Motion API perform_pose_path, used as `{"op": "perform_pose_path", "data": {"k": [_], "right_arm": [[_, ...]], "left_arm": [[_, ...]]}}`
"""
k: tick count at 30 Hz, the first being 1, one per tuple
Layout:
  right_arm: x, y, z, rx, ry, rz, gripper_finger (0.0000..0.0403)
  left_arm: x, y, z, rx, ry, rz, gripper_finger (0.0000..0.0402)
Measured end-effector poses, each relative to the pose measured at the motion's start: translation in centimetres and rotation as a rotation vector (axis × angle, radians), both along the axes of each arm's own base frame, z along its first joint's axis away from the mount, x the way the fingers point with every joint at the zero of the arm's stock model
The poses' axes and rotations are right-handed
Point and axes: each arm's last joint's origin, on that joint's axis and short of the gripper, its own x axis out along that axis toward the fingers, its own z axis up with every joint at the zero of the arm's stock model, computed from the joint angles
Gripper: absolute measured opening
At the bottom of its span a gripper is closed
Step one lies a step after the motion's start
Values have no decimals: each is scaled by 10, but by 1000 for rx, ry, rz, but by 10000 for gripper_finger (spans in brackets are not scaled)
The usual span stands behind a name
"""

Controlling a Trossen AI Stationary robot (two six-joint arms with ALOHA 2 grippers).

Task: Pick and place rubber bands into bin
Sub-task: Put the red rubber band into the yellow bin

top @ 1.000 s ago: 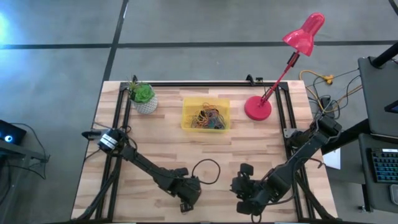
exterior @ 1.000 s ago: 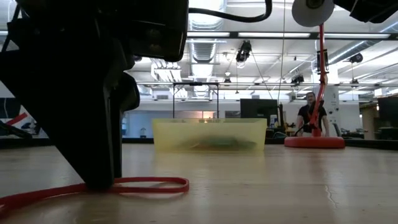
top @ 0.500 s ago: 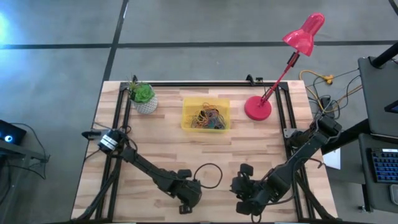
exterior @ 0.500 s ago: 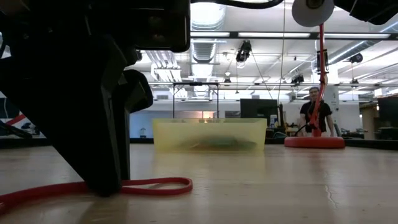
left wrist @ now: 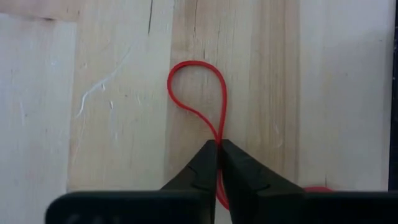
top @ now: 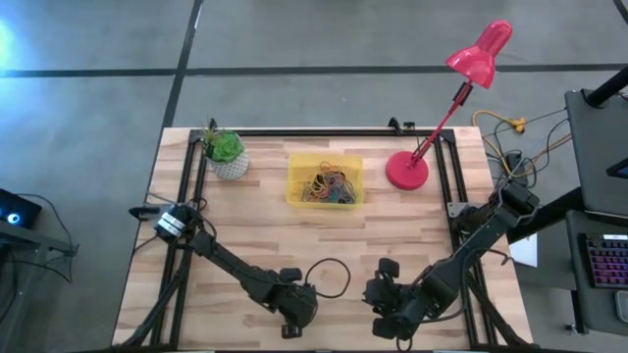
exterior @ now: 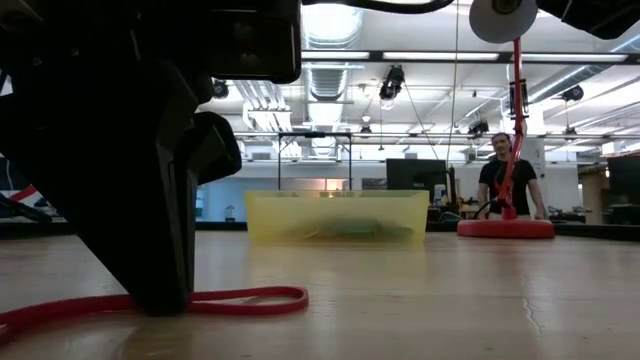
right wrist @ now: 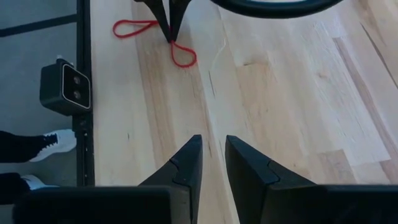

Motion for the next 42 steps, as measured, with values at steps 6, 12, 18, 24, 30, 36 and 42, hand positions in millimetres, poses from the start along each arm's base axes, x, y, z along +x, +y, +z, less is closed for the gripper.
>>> {"op": "perform_pose_path", "data": {"k": [6, 12, 18, 24, 30, 36, 42], "right_arm": [[0, 0, 0, 8, -3, -7, 64], [0, 0, 0, 24, -4, -24, 60], [1, 1, 1, 35, -12, -24, 60], [1, 1, 1, 34, -16, -19, 59], [1, 1, 1, 28, -15, -13, 61], [1, 1, 1, 13, -14, 3, 59], [2, -1, 2, -51, -59, -14, 61]], "left_arm": [[2, 2, 1, 0, -4, 11, 1], [7, 2, 15, 25, -54, 35, 0], [6, 12, 40, 78, -155, 94, 0], [2, 19, 70, 89, -257, 142, 0], [-4, 33, 105, 120, -387, 220, 0], [-10, 50, 141, 183, -516, 285, 0], [-17, 74, 169, 279, -615, 357, 0]]}}
